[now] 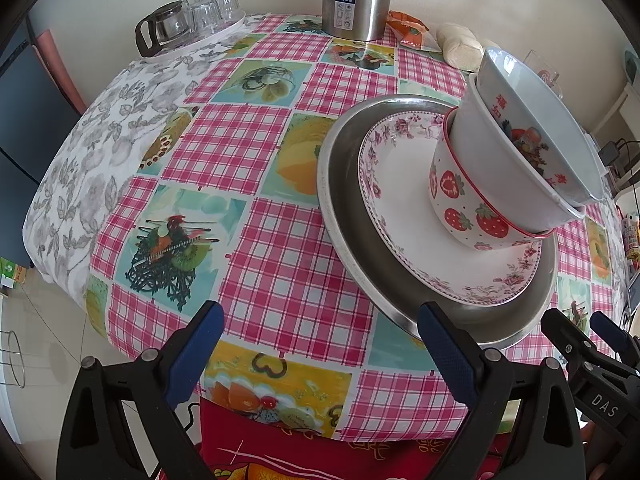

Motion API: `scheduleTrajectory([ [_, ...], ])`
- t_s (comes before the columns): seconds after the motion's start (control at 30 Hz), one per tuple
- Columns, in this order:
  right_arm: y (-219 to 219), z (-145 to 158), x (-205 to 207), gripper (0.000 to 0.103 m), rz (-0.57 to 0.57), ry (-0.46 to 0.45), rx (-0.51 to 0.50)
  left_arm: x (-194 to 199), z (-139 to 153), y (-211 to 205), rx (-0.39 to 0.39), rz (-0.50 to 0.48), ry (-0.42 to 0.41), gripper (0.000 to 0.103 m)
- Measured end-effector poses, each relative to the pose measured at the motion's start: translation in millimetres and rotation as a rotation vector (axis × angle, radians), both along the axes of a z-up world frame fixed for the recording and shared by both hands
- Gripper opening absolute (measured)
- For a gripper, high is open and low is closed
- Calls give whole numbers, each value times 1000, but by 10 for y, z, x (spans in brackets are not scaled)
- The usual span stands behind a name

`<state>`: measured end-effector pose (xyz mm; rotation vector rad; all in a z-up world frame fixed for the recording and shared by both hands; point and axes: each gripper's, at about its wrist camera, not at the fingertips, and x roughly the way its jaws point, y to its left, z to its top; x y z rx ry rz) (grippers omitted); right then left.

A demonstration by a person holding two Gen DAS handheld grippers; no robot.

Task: Organize plates and bowls

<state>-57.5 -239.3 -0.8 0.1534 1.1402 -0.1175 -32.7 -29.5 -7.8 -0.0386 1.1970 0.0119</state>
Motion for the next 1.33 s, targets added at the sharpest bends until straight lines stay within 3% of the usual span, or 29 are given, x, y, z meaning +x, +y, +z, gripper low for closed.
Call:
scheduleTrajectory([
  [1.33, -5, -20, 0, 103, -1, 5, -1, -6, 28, 20, -5, 8, -15, 97],
])
